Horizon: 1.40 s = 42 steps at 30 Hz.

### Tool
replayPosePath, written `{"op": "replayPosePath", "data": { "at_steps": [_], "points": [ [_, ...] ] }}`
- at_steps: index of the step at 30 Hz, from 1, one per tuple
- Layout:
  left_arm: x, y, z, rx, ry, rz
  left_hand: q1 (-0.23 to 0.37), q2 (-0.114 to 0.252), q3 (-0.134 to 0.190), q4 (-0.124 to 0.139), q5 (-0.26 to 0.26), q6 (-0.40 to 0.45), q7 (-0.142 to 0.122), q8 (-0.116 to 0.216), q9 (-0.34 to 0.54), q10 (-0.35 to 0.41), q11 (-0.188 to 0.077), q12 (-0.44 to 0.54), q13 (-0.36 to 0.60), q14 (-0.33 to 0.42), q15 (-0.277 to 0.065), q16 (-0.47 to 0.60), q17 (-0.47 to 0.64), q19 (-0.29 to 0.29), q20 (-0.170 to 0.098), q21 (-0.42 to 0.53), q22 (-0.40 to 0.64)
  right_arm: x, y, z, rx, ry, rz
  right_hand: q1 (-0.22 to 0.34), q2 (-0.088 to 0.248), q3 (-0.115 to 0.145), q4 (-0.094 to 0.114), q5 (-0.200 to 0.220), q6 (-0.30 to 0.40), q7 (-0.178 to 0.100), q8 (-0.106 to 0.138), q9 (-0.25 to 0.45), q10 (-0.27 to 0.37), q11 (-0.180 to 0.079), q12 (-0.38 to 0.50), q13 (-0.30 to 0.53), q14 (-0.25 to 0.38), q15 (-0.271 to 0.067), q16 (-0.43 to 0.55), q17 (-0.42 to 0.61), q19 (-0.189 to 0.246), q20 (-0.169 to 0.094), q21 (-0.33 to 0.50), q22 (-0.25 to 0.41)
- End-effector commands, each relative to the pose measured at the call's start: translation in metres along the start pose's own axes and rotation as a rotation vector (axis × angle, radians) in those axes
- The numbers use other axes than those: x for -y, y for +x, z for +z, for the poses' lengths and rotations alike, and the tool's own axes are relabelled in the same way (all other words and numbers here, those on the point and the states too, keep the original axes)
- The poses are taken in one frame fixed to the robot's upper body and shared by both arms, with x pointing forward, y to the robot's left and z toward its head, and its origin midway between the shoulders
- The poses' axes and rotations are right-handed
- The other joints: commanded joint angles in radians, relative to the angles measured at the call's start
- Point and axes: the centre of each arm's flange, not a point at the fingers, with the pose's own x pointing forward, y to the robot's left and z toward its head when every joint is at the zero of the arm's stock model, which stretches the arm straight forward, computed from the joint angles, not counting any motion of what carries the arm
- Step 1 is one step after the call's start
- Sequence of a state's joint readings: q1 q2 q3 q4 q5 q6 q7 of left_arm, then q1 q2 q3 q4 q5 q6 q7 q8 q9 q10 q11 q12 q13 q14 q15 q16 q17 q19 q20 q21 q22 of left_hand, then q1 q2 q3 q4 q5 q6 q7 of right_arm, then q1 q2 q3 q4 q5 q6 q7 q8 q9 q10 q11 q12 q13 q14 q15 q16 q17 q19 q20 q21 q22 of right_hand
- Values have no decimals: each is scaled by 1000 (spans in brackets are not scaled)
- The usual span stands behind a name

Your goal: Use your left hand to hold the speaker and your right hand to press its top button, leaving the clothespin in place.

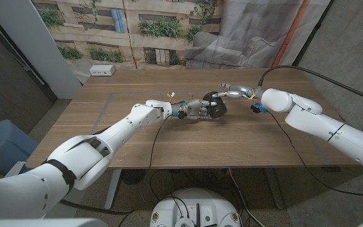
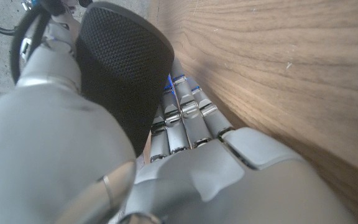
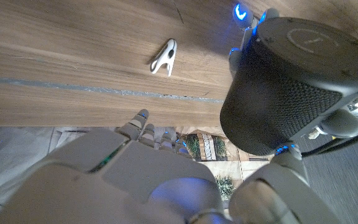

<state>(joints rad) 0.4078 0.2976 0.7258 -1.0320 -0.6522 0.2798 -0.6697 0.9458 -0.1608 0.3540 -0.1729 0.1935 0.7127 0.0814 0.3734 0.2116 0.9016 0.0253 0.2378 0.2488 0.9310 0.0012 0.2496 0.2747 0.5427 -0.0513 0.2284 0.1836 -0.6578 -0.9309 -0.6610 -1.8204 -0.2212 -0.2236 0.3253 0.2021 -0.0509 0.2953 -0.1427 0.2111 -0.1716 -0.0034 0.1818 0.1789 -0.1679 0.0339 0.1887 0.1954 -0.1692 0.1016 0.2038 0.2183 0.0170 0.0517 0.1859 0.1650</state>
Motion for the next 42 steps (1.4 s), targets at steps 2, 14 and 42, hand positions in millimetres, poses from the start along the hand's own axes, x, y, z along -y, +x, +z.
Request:
{"op": "replayPosePath", "data": {
  "at_steps": [2, 14, 42],
  "points": [
    [1, 1, 1, 2, 4, -5, 0, 297, 111, -3, 4, 248, -114, 136, 1, 218, -206, 5, 125, 142, -239, 7, 4, 12, -141, 0, 4, -6, 3, 0, -7, -5, 16, 20, 13, 2, -8, 5, -91, -6, 7, 4, -29, -7, 6, 3, -20, -7, 6, -1, 6, 4, 6, 3],
    [1, 0, 0, 0, 4, -3, 0, 296, 113, -3, 4, 250, -112, 137, 1, 220, -207, 4, 126, 144, -238, 7, 5, 13, -142, 0, 4, 5, -6, 1, 18, 24, -17, 20, 13, 1, -7, 5, -90, -5, 8, 4, -26, -8, 8, 3, -21, -9, 6, -1, 6, 4, 5, 3],
    [-1, -2, -4, -1, -8, 2, 0, 295, 116, -3, 3, 249, -113, 137, 1, 223, -206, -1, 125, 145, -239, 5, 7, 13, -142, 0, 4, 38, -27, 13, 89, 58, -88, 13, 12, -4, -2, 5, -86, -4, 9, 4, -24, -8, 10, 3, -21, -8, 7, -1, 4, 6, 3, 3]
  ]
}}
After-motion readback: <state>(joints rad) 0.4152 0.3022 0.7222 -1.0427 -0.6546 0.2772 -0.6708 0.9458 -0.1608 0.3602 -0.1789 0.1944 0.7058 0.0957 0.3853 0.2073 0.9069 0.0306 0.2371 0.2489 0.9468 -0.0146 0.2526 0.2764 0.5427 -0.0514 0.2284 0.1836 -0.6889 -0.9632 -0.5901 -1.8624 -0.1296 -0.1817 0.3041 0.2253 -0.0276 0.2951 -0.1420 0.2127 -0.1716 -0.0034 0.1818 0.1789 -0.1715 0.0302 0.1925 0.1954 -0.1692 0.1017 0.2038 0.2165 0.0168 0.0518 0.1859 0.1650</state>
